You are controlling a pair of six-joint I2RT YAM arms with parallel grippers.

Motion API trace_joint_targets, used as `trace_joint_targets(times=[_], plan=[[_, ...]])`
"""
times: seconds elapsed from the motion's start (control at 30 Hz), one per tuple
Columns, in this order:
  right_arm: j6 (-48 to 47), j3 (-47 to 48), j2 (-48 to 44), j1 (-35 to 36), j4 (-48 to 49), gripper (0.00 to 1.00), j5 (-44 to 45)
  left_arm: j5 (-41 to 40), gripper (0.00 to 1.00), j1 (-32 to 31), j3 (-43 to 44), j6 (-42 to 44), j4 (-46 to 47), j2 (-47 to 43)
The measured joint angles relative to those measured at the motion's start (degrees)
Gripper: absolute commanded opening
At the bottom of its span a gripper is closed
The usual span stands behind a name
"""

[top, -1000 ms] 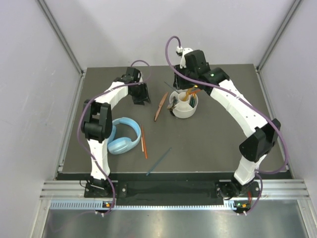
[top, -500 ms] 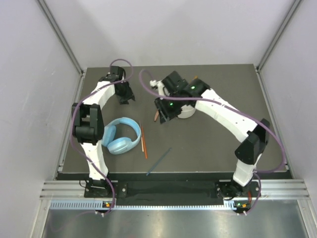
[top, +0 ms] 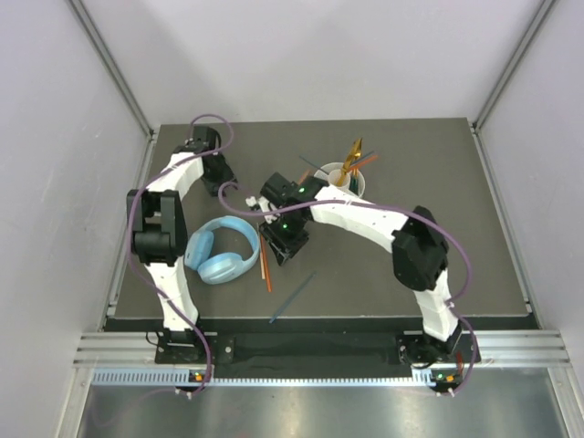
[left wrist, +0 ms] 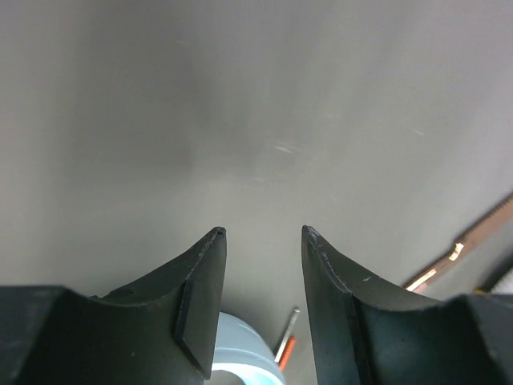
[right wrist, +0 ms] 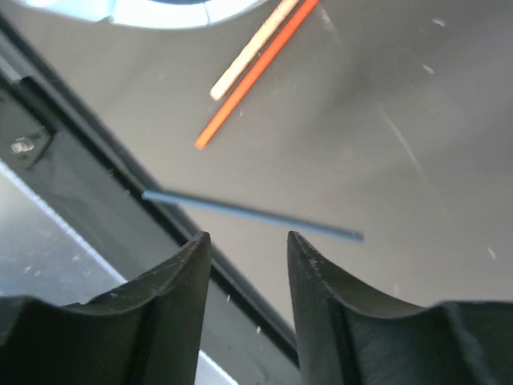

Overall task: Sort the eating utensils into containers
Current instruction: Pick up the chopstick from the center of the board.

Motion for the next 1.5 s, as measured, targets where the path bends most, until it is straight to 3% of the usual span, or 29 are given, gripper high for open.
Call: trace_joint_targets(times=[0.27, 0.77, 1.37, 1.5], plan=[[-0.39, 1.11, 9.01, 1.66, 3.56, 0.49, 1.84, 0.48, 0.47, 1.57, -6.25, -0.28, 2.32, -0.79], [2.10, 16.04, 18.64, 1.64, 4.00, 0.50, 7.08, 0.46, 0.47, 1.49, -9.16, 0.15, 2.62, -2.86], [4.61, 19.19, 22.64, 1.75, 2.99, 0.51, 9.18, 0.48, 0.46, 1.75, -12.33, 0.79, 4.57, -3.37], [4.74, 20.35, 23.39, 1.86, 2.84, 0.45, 9.70, 0.48, 0.46, 1.75, -12.33, 0.79, 4.57, -3.37]])
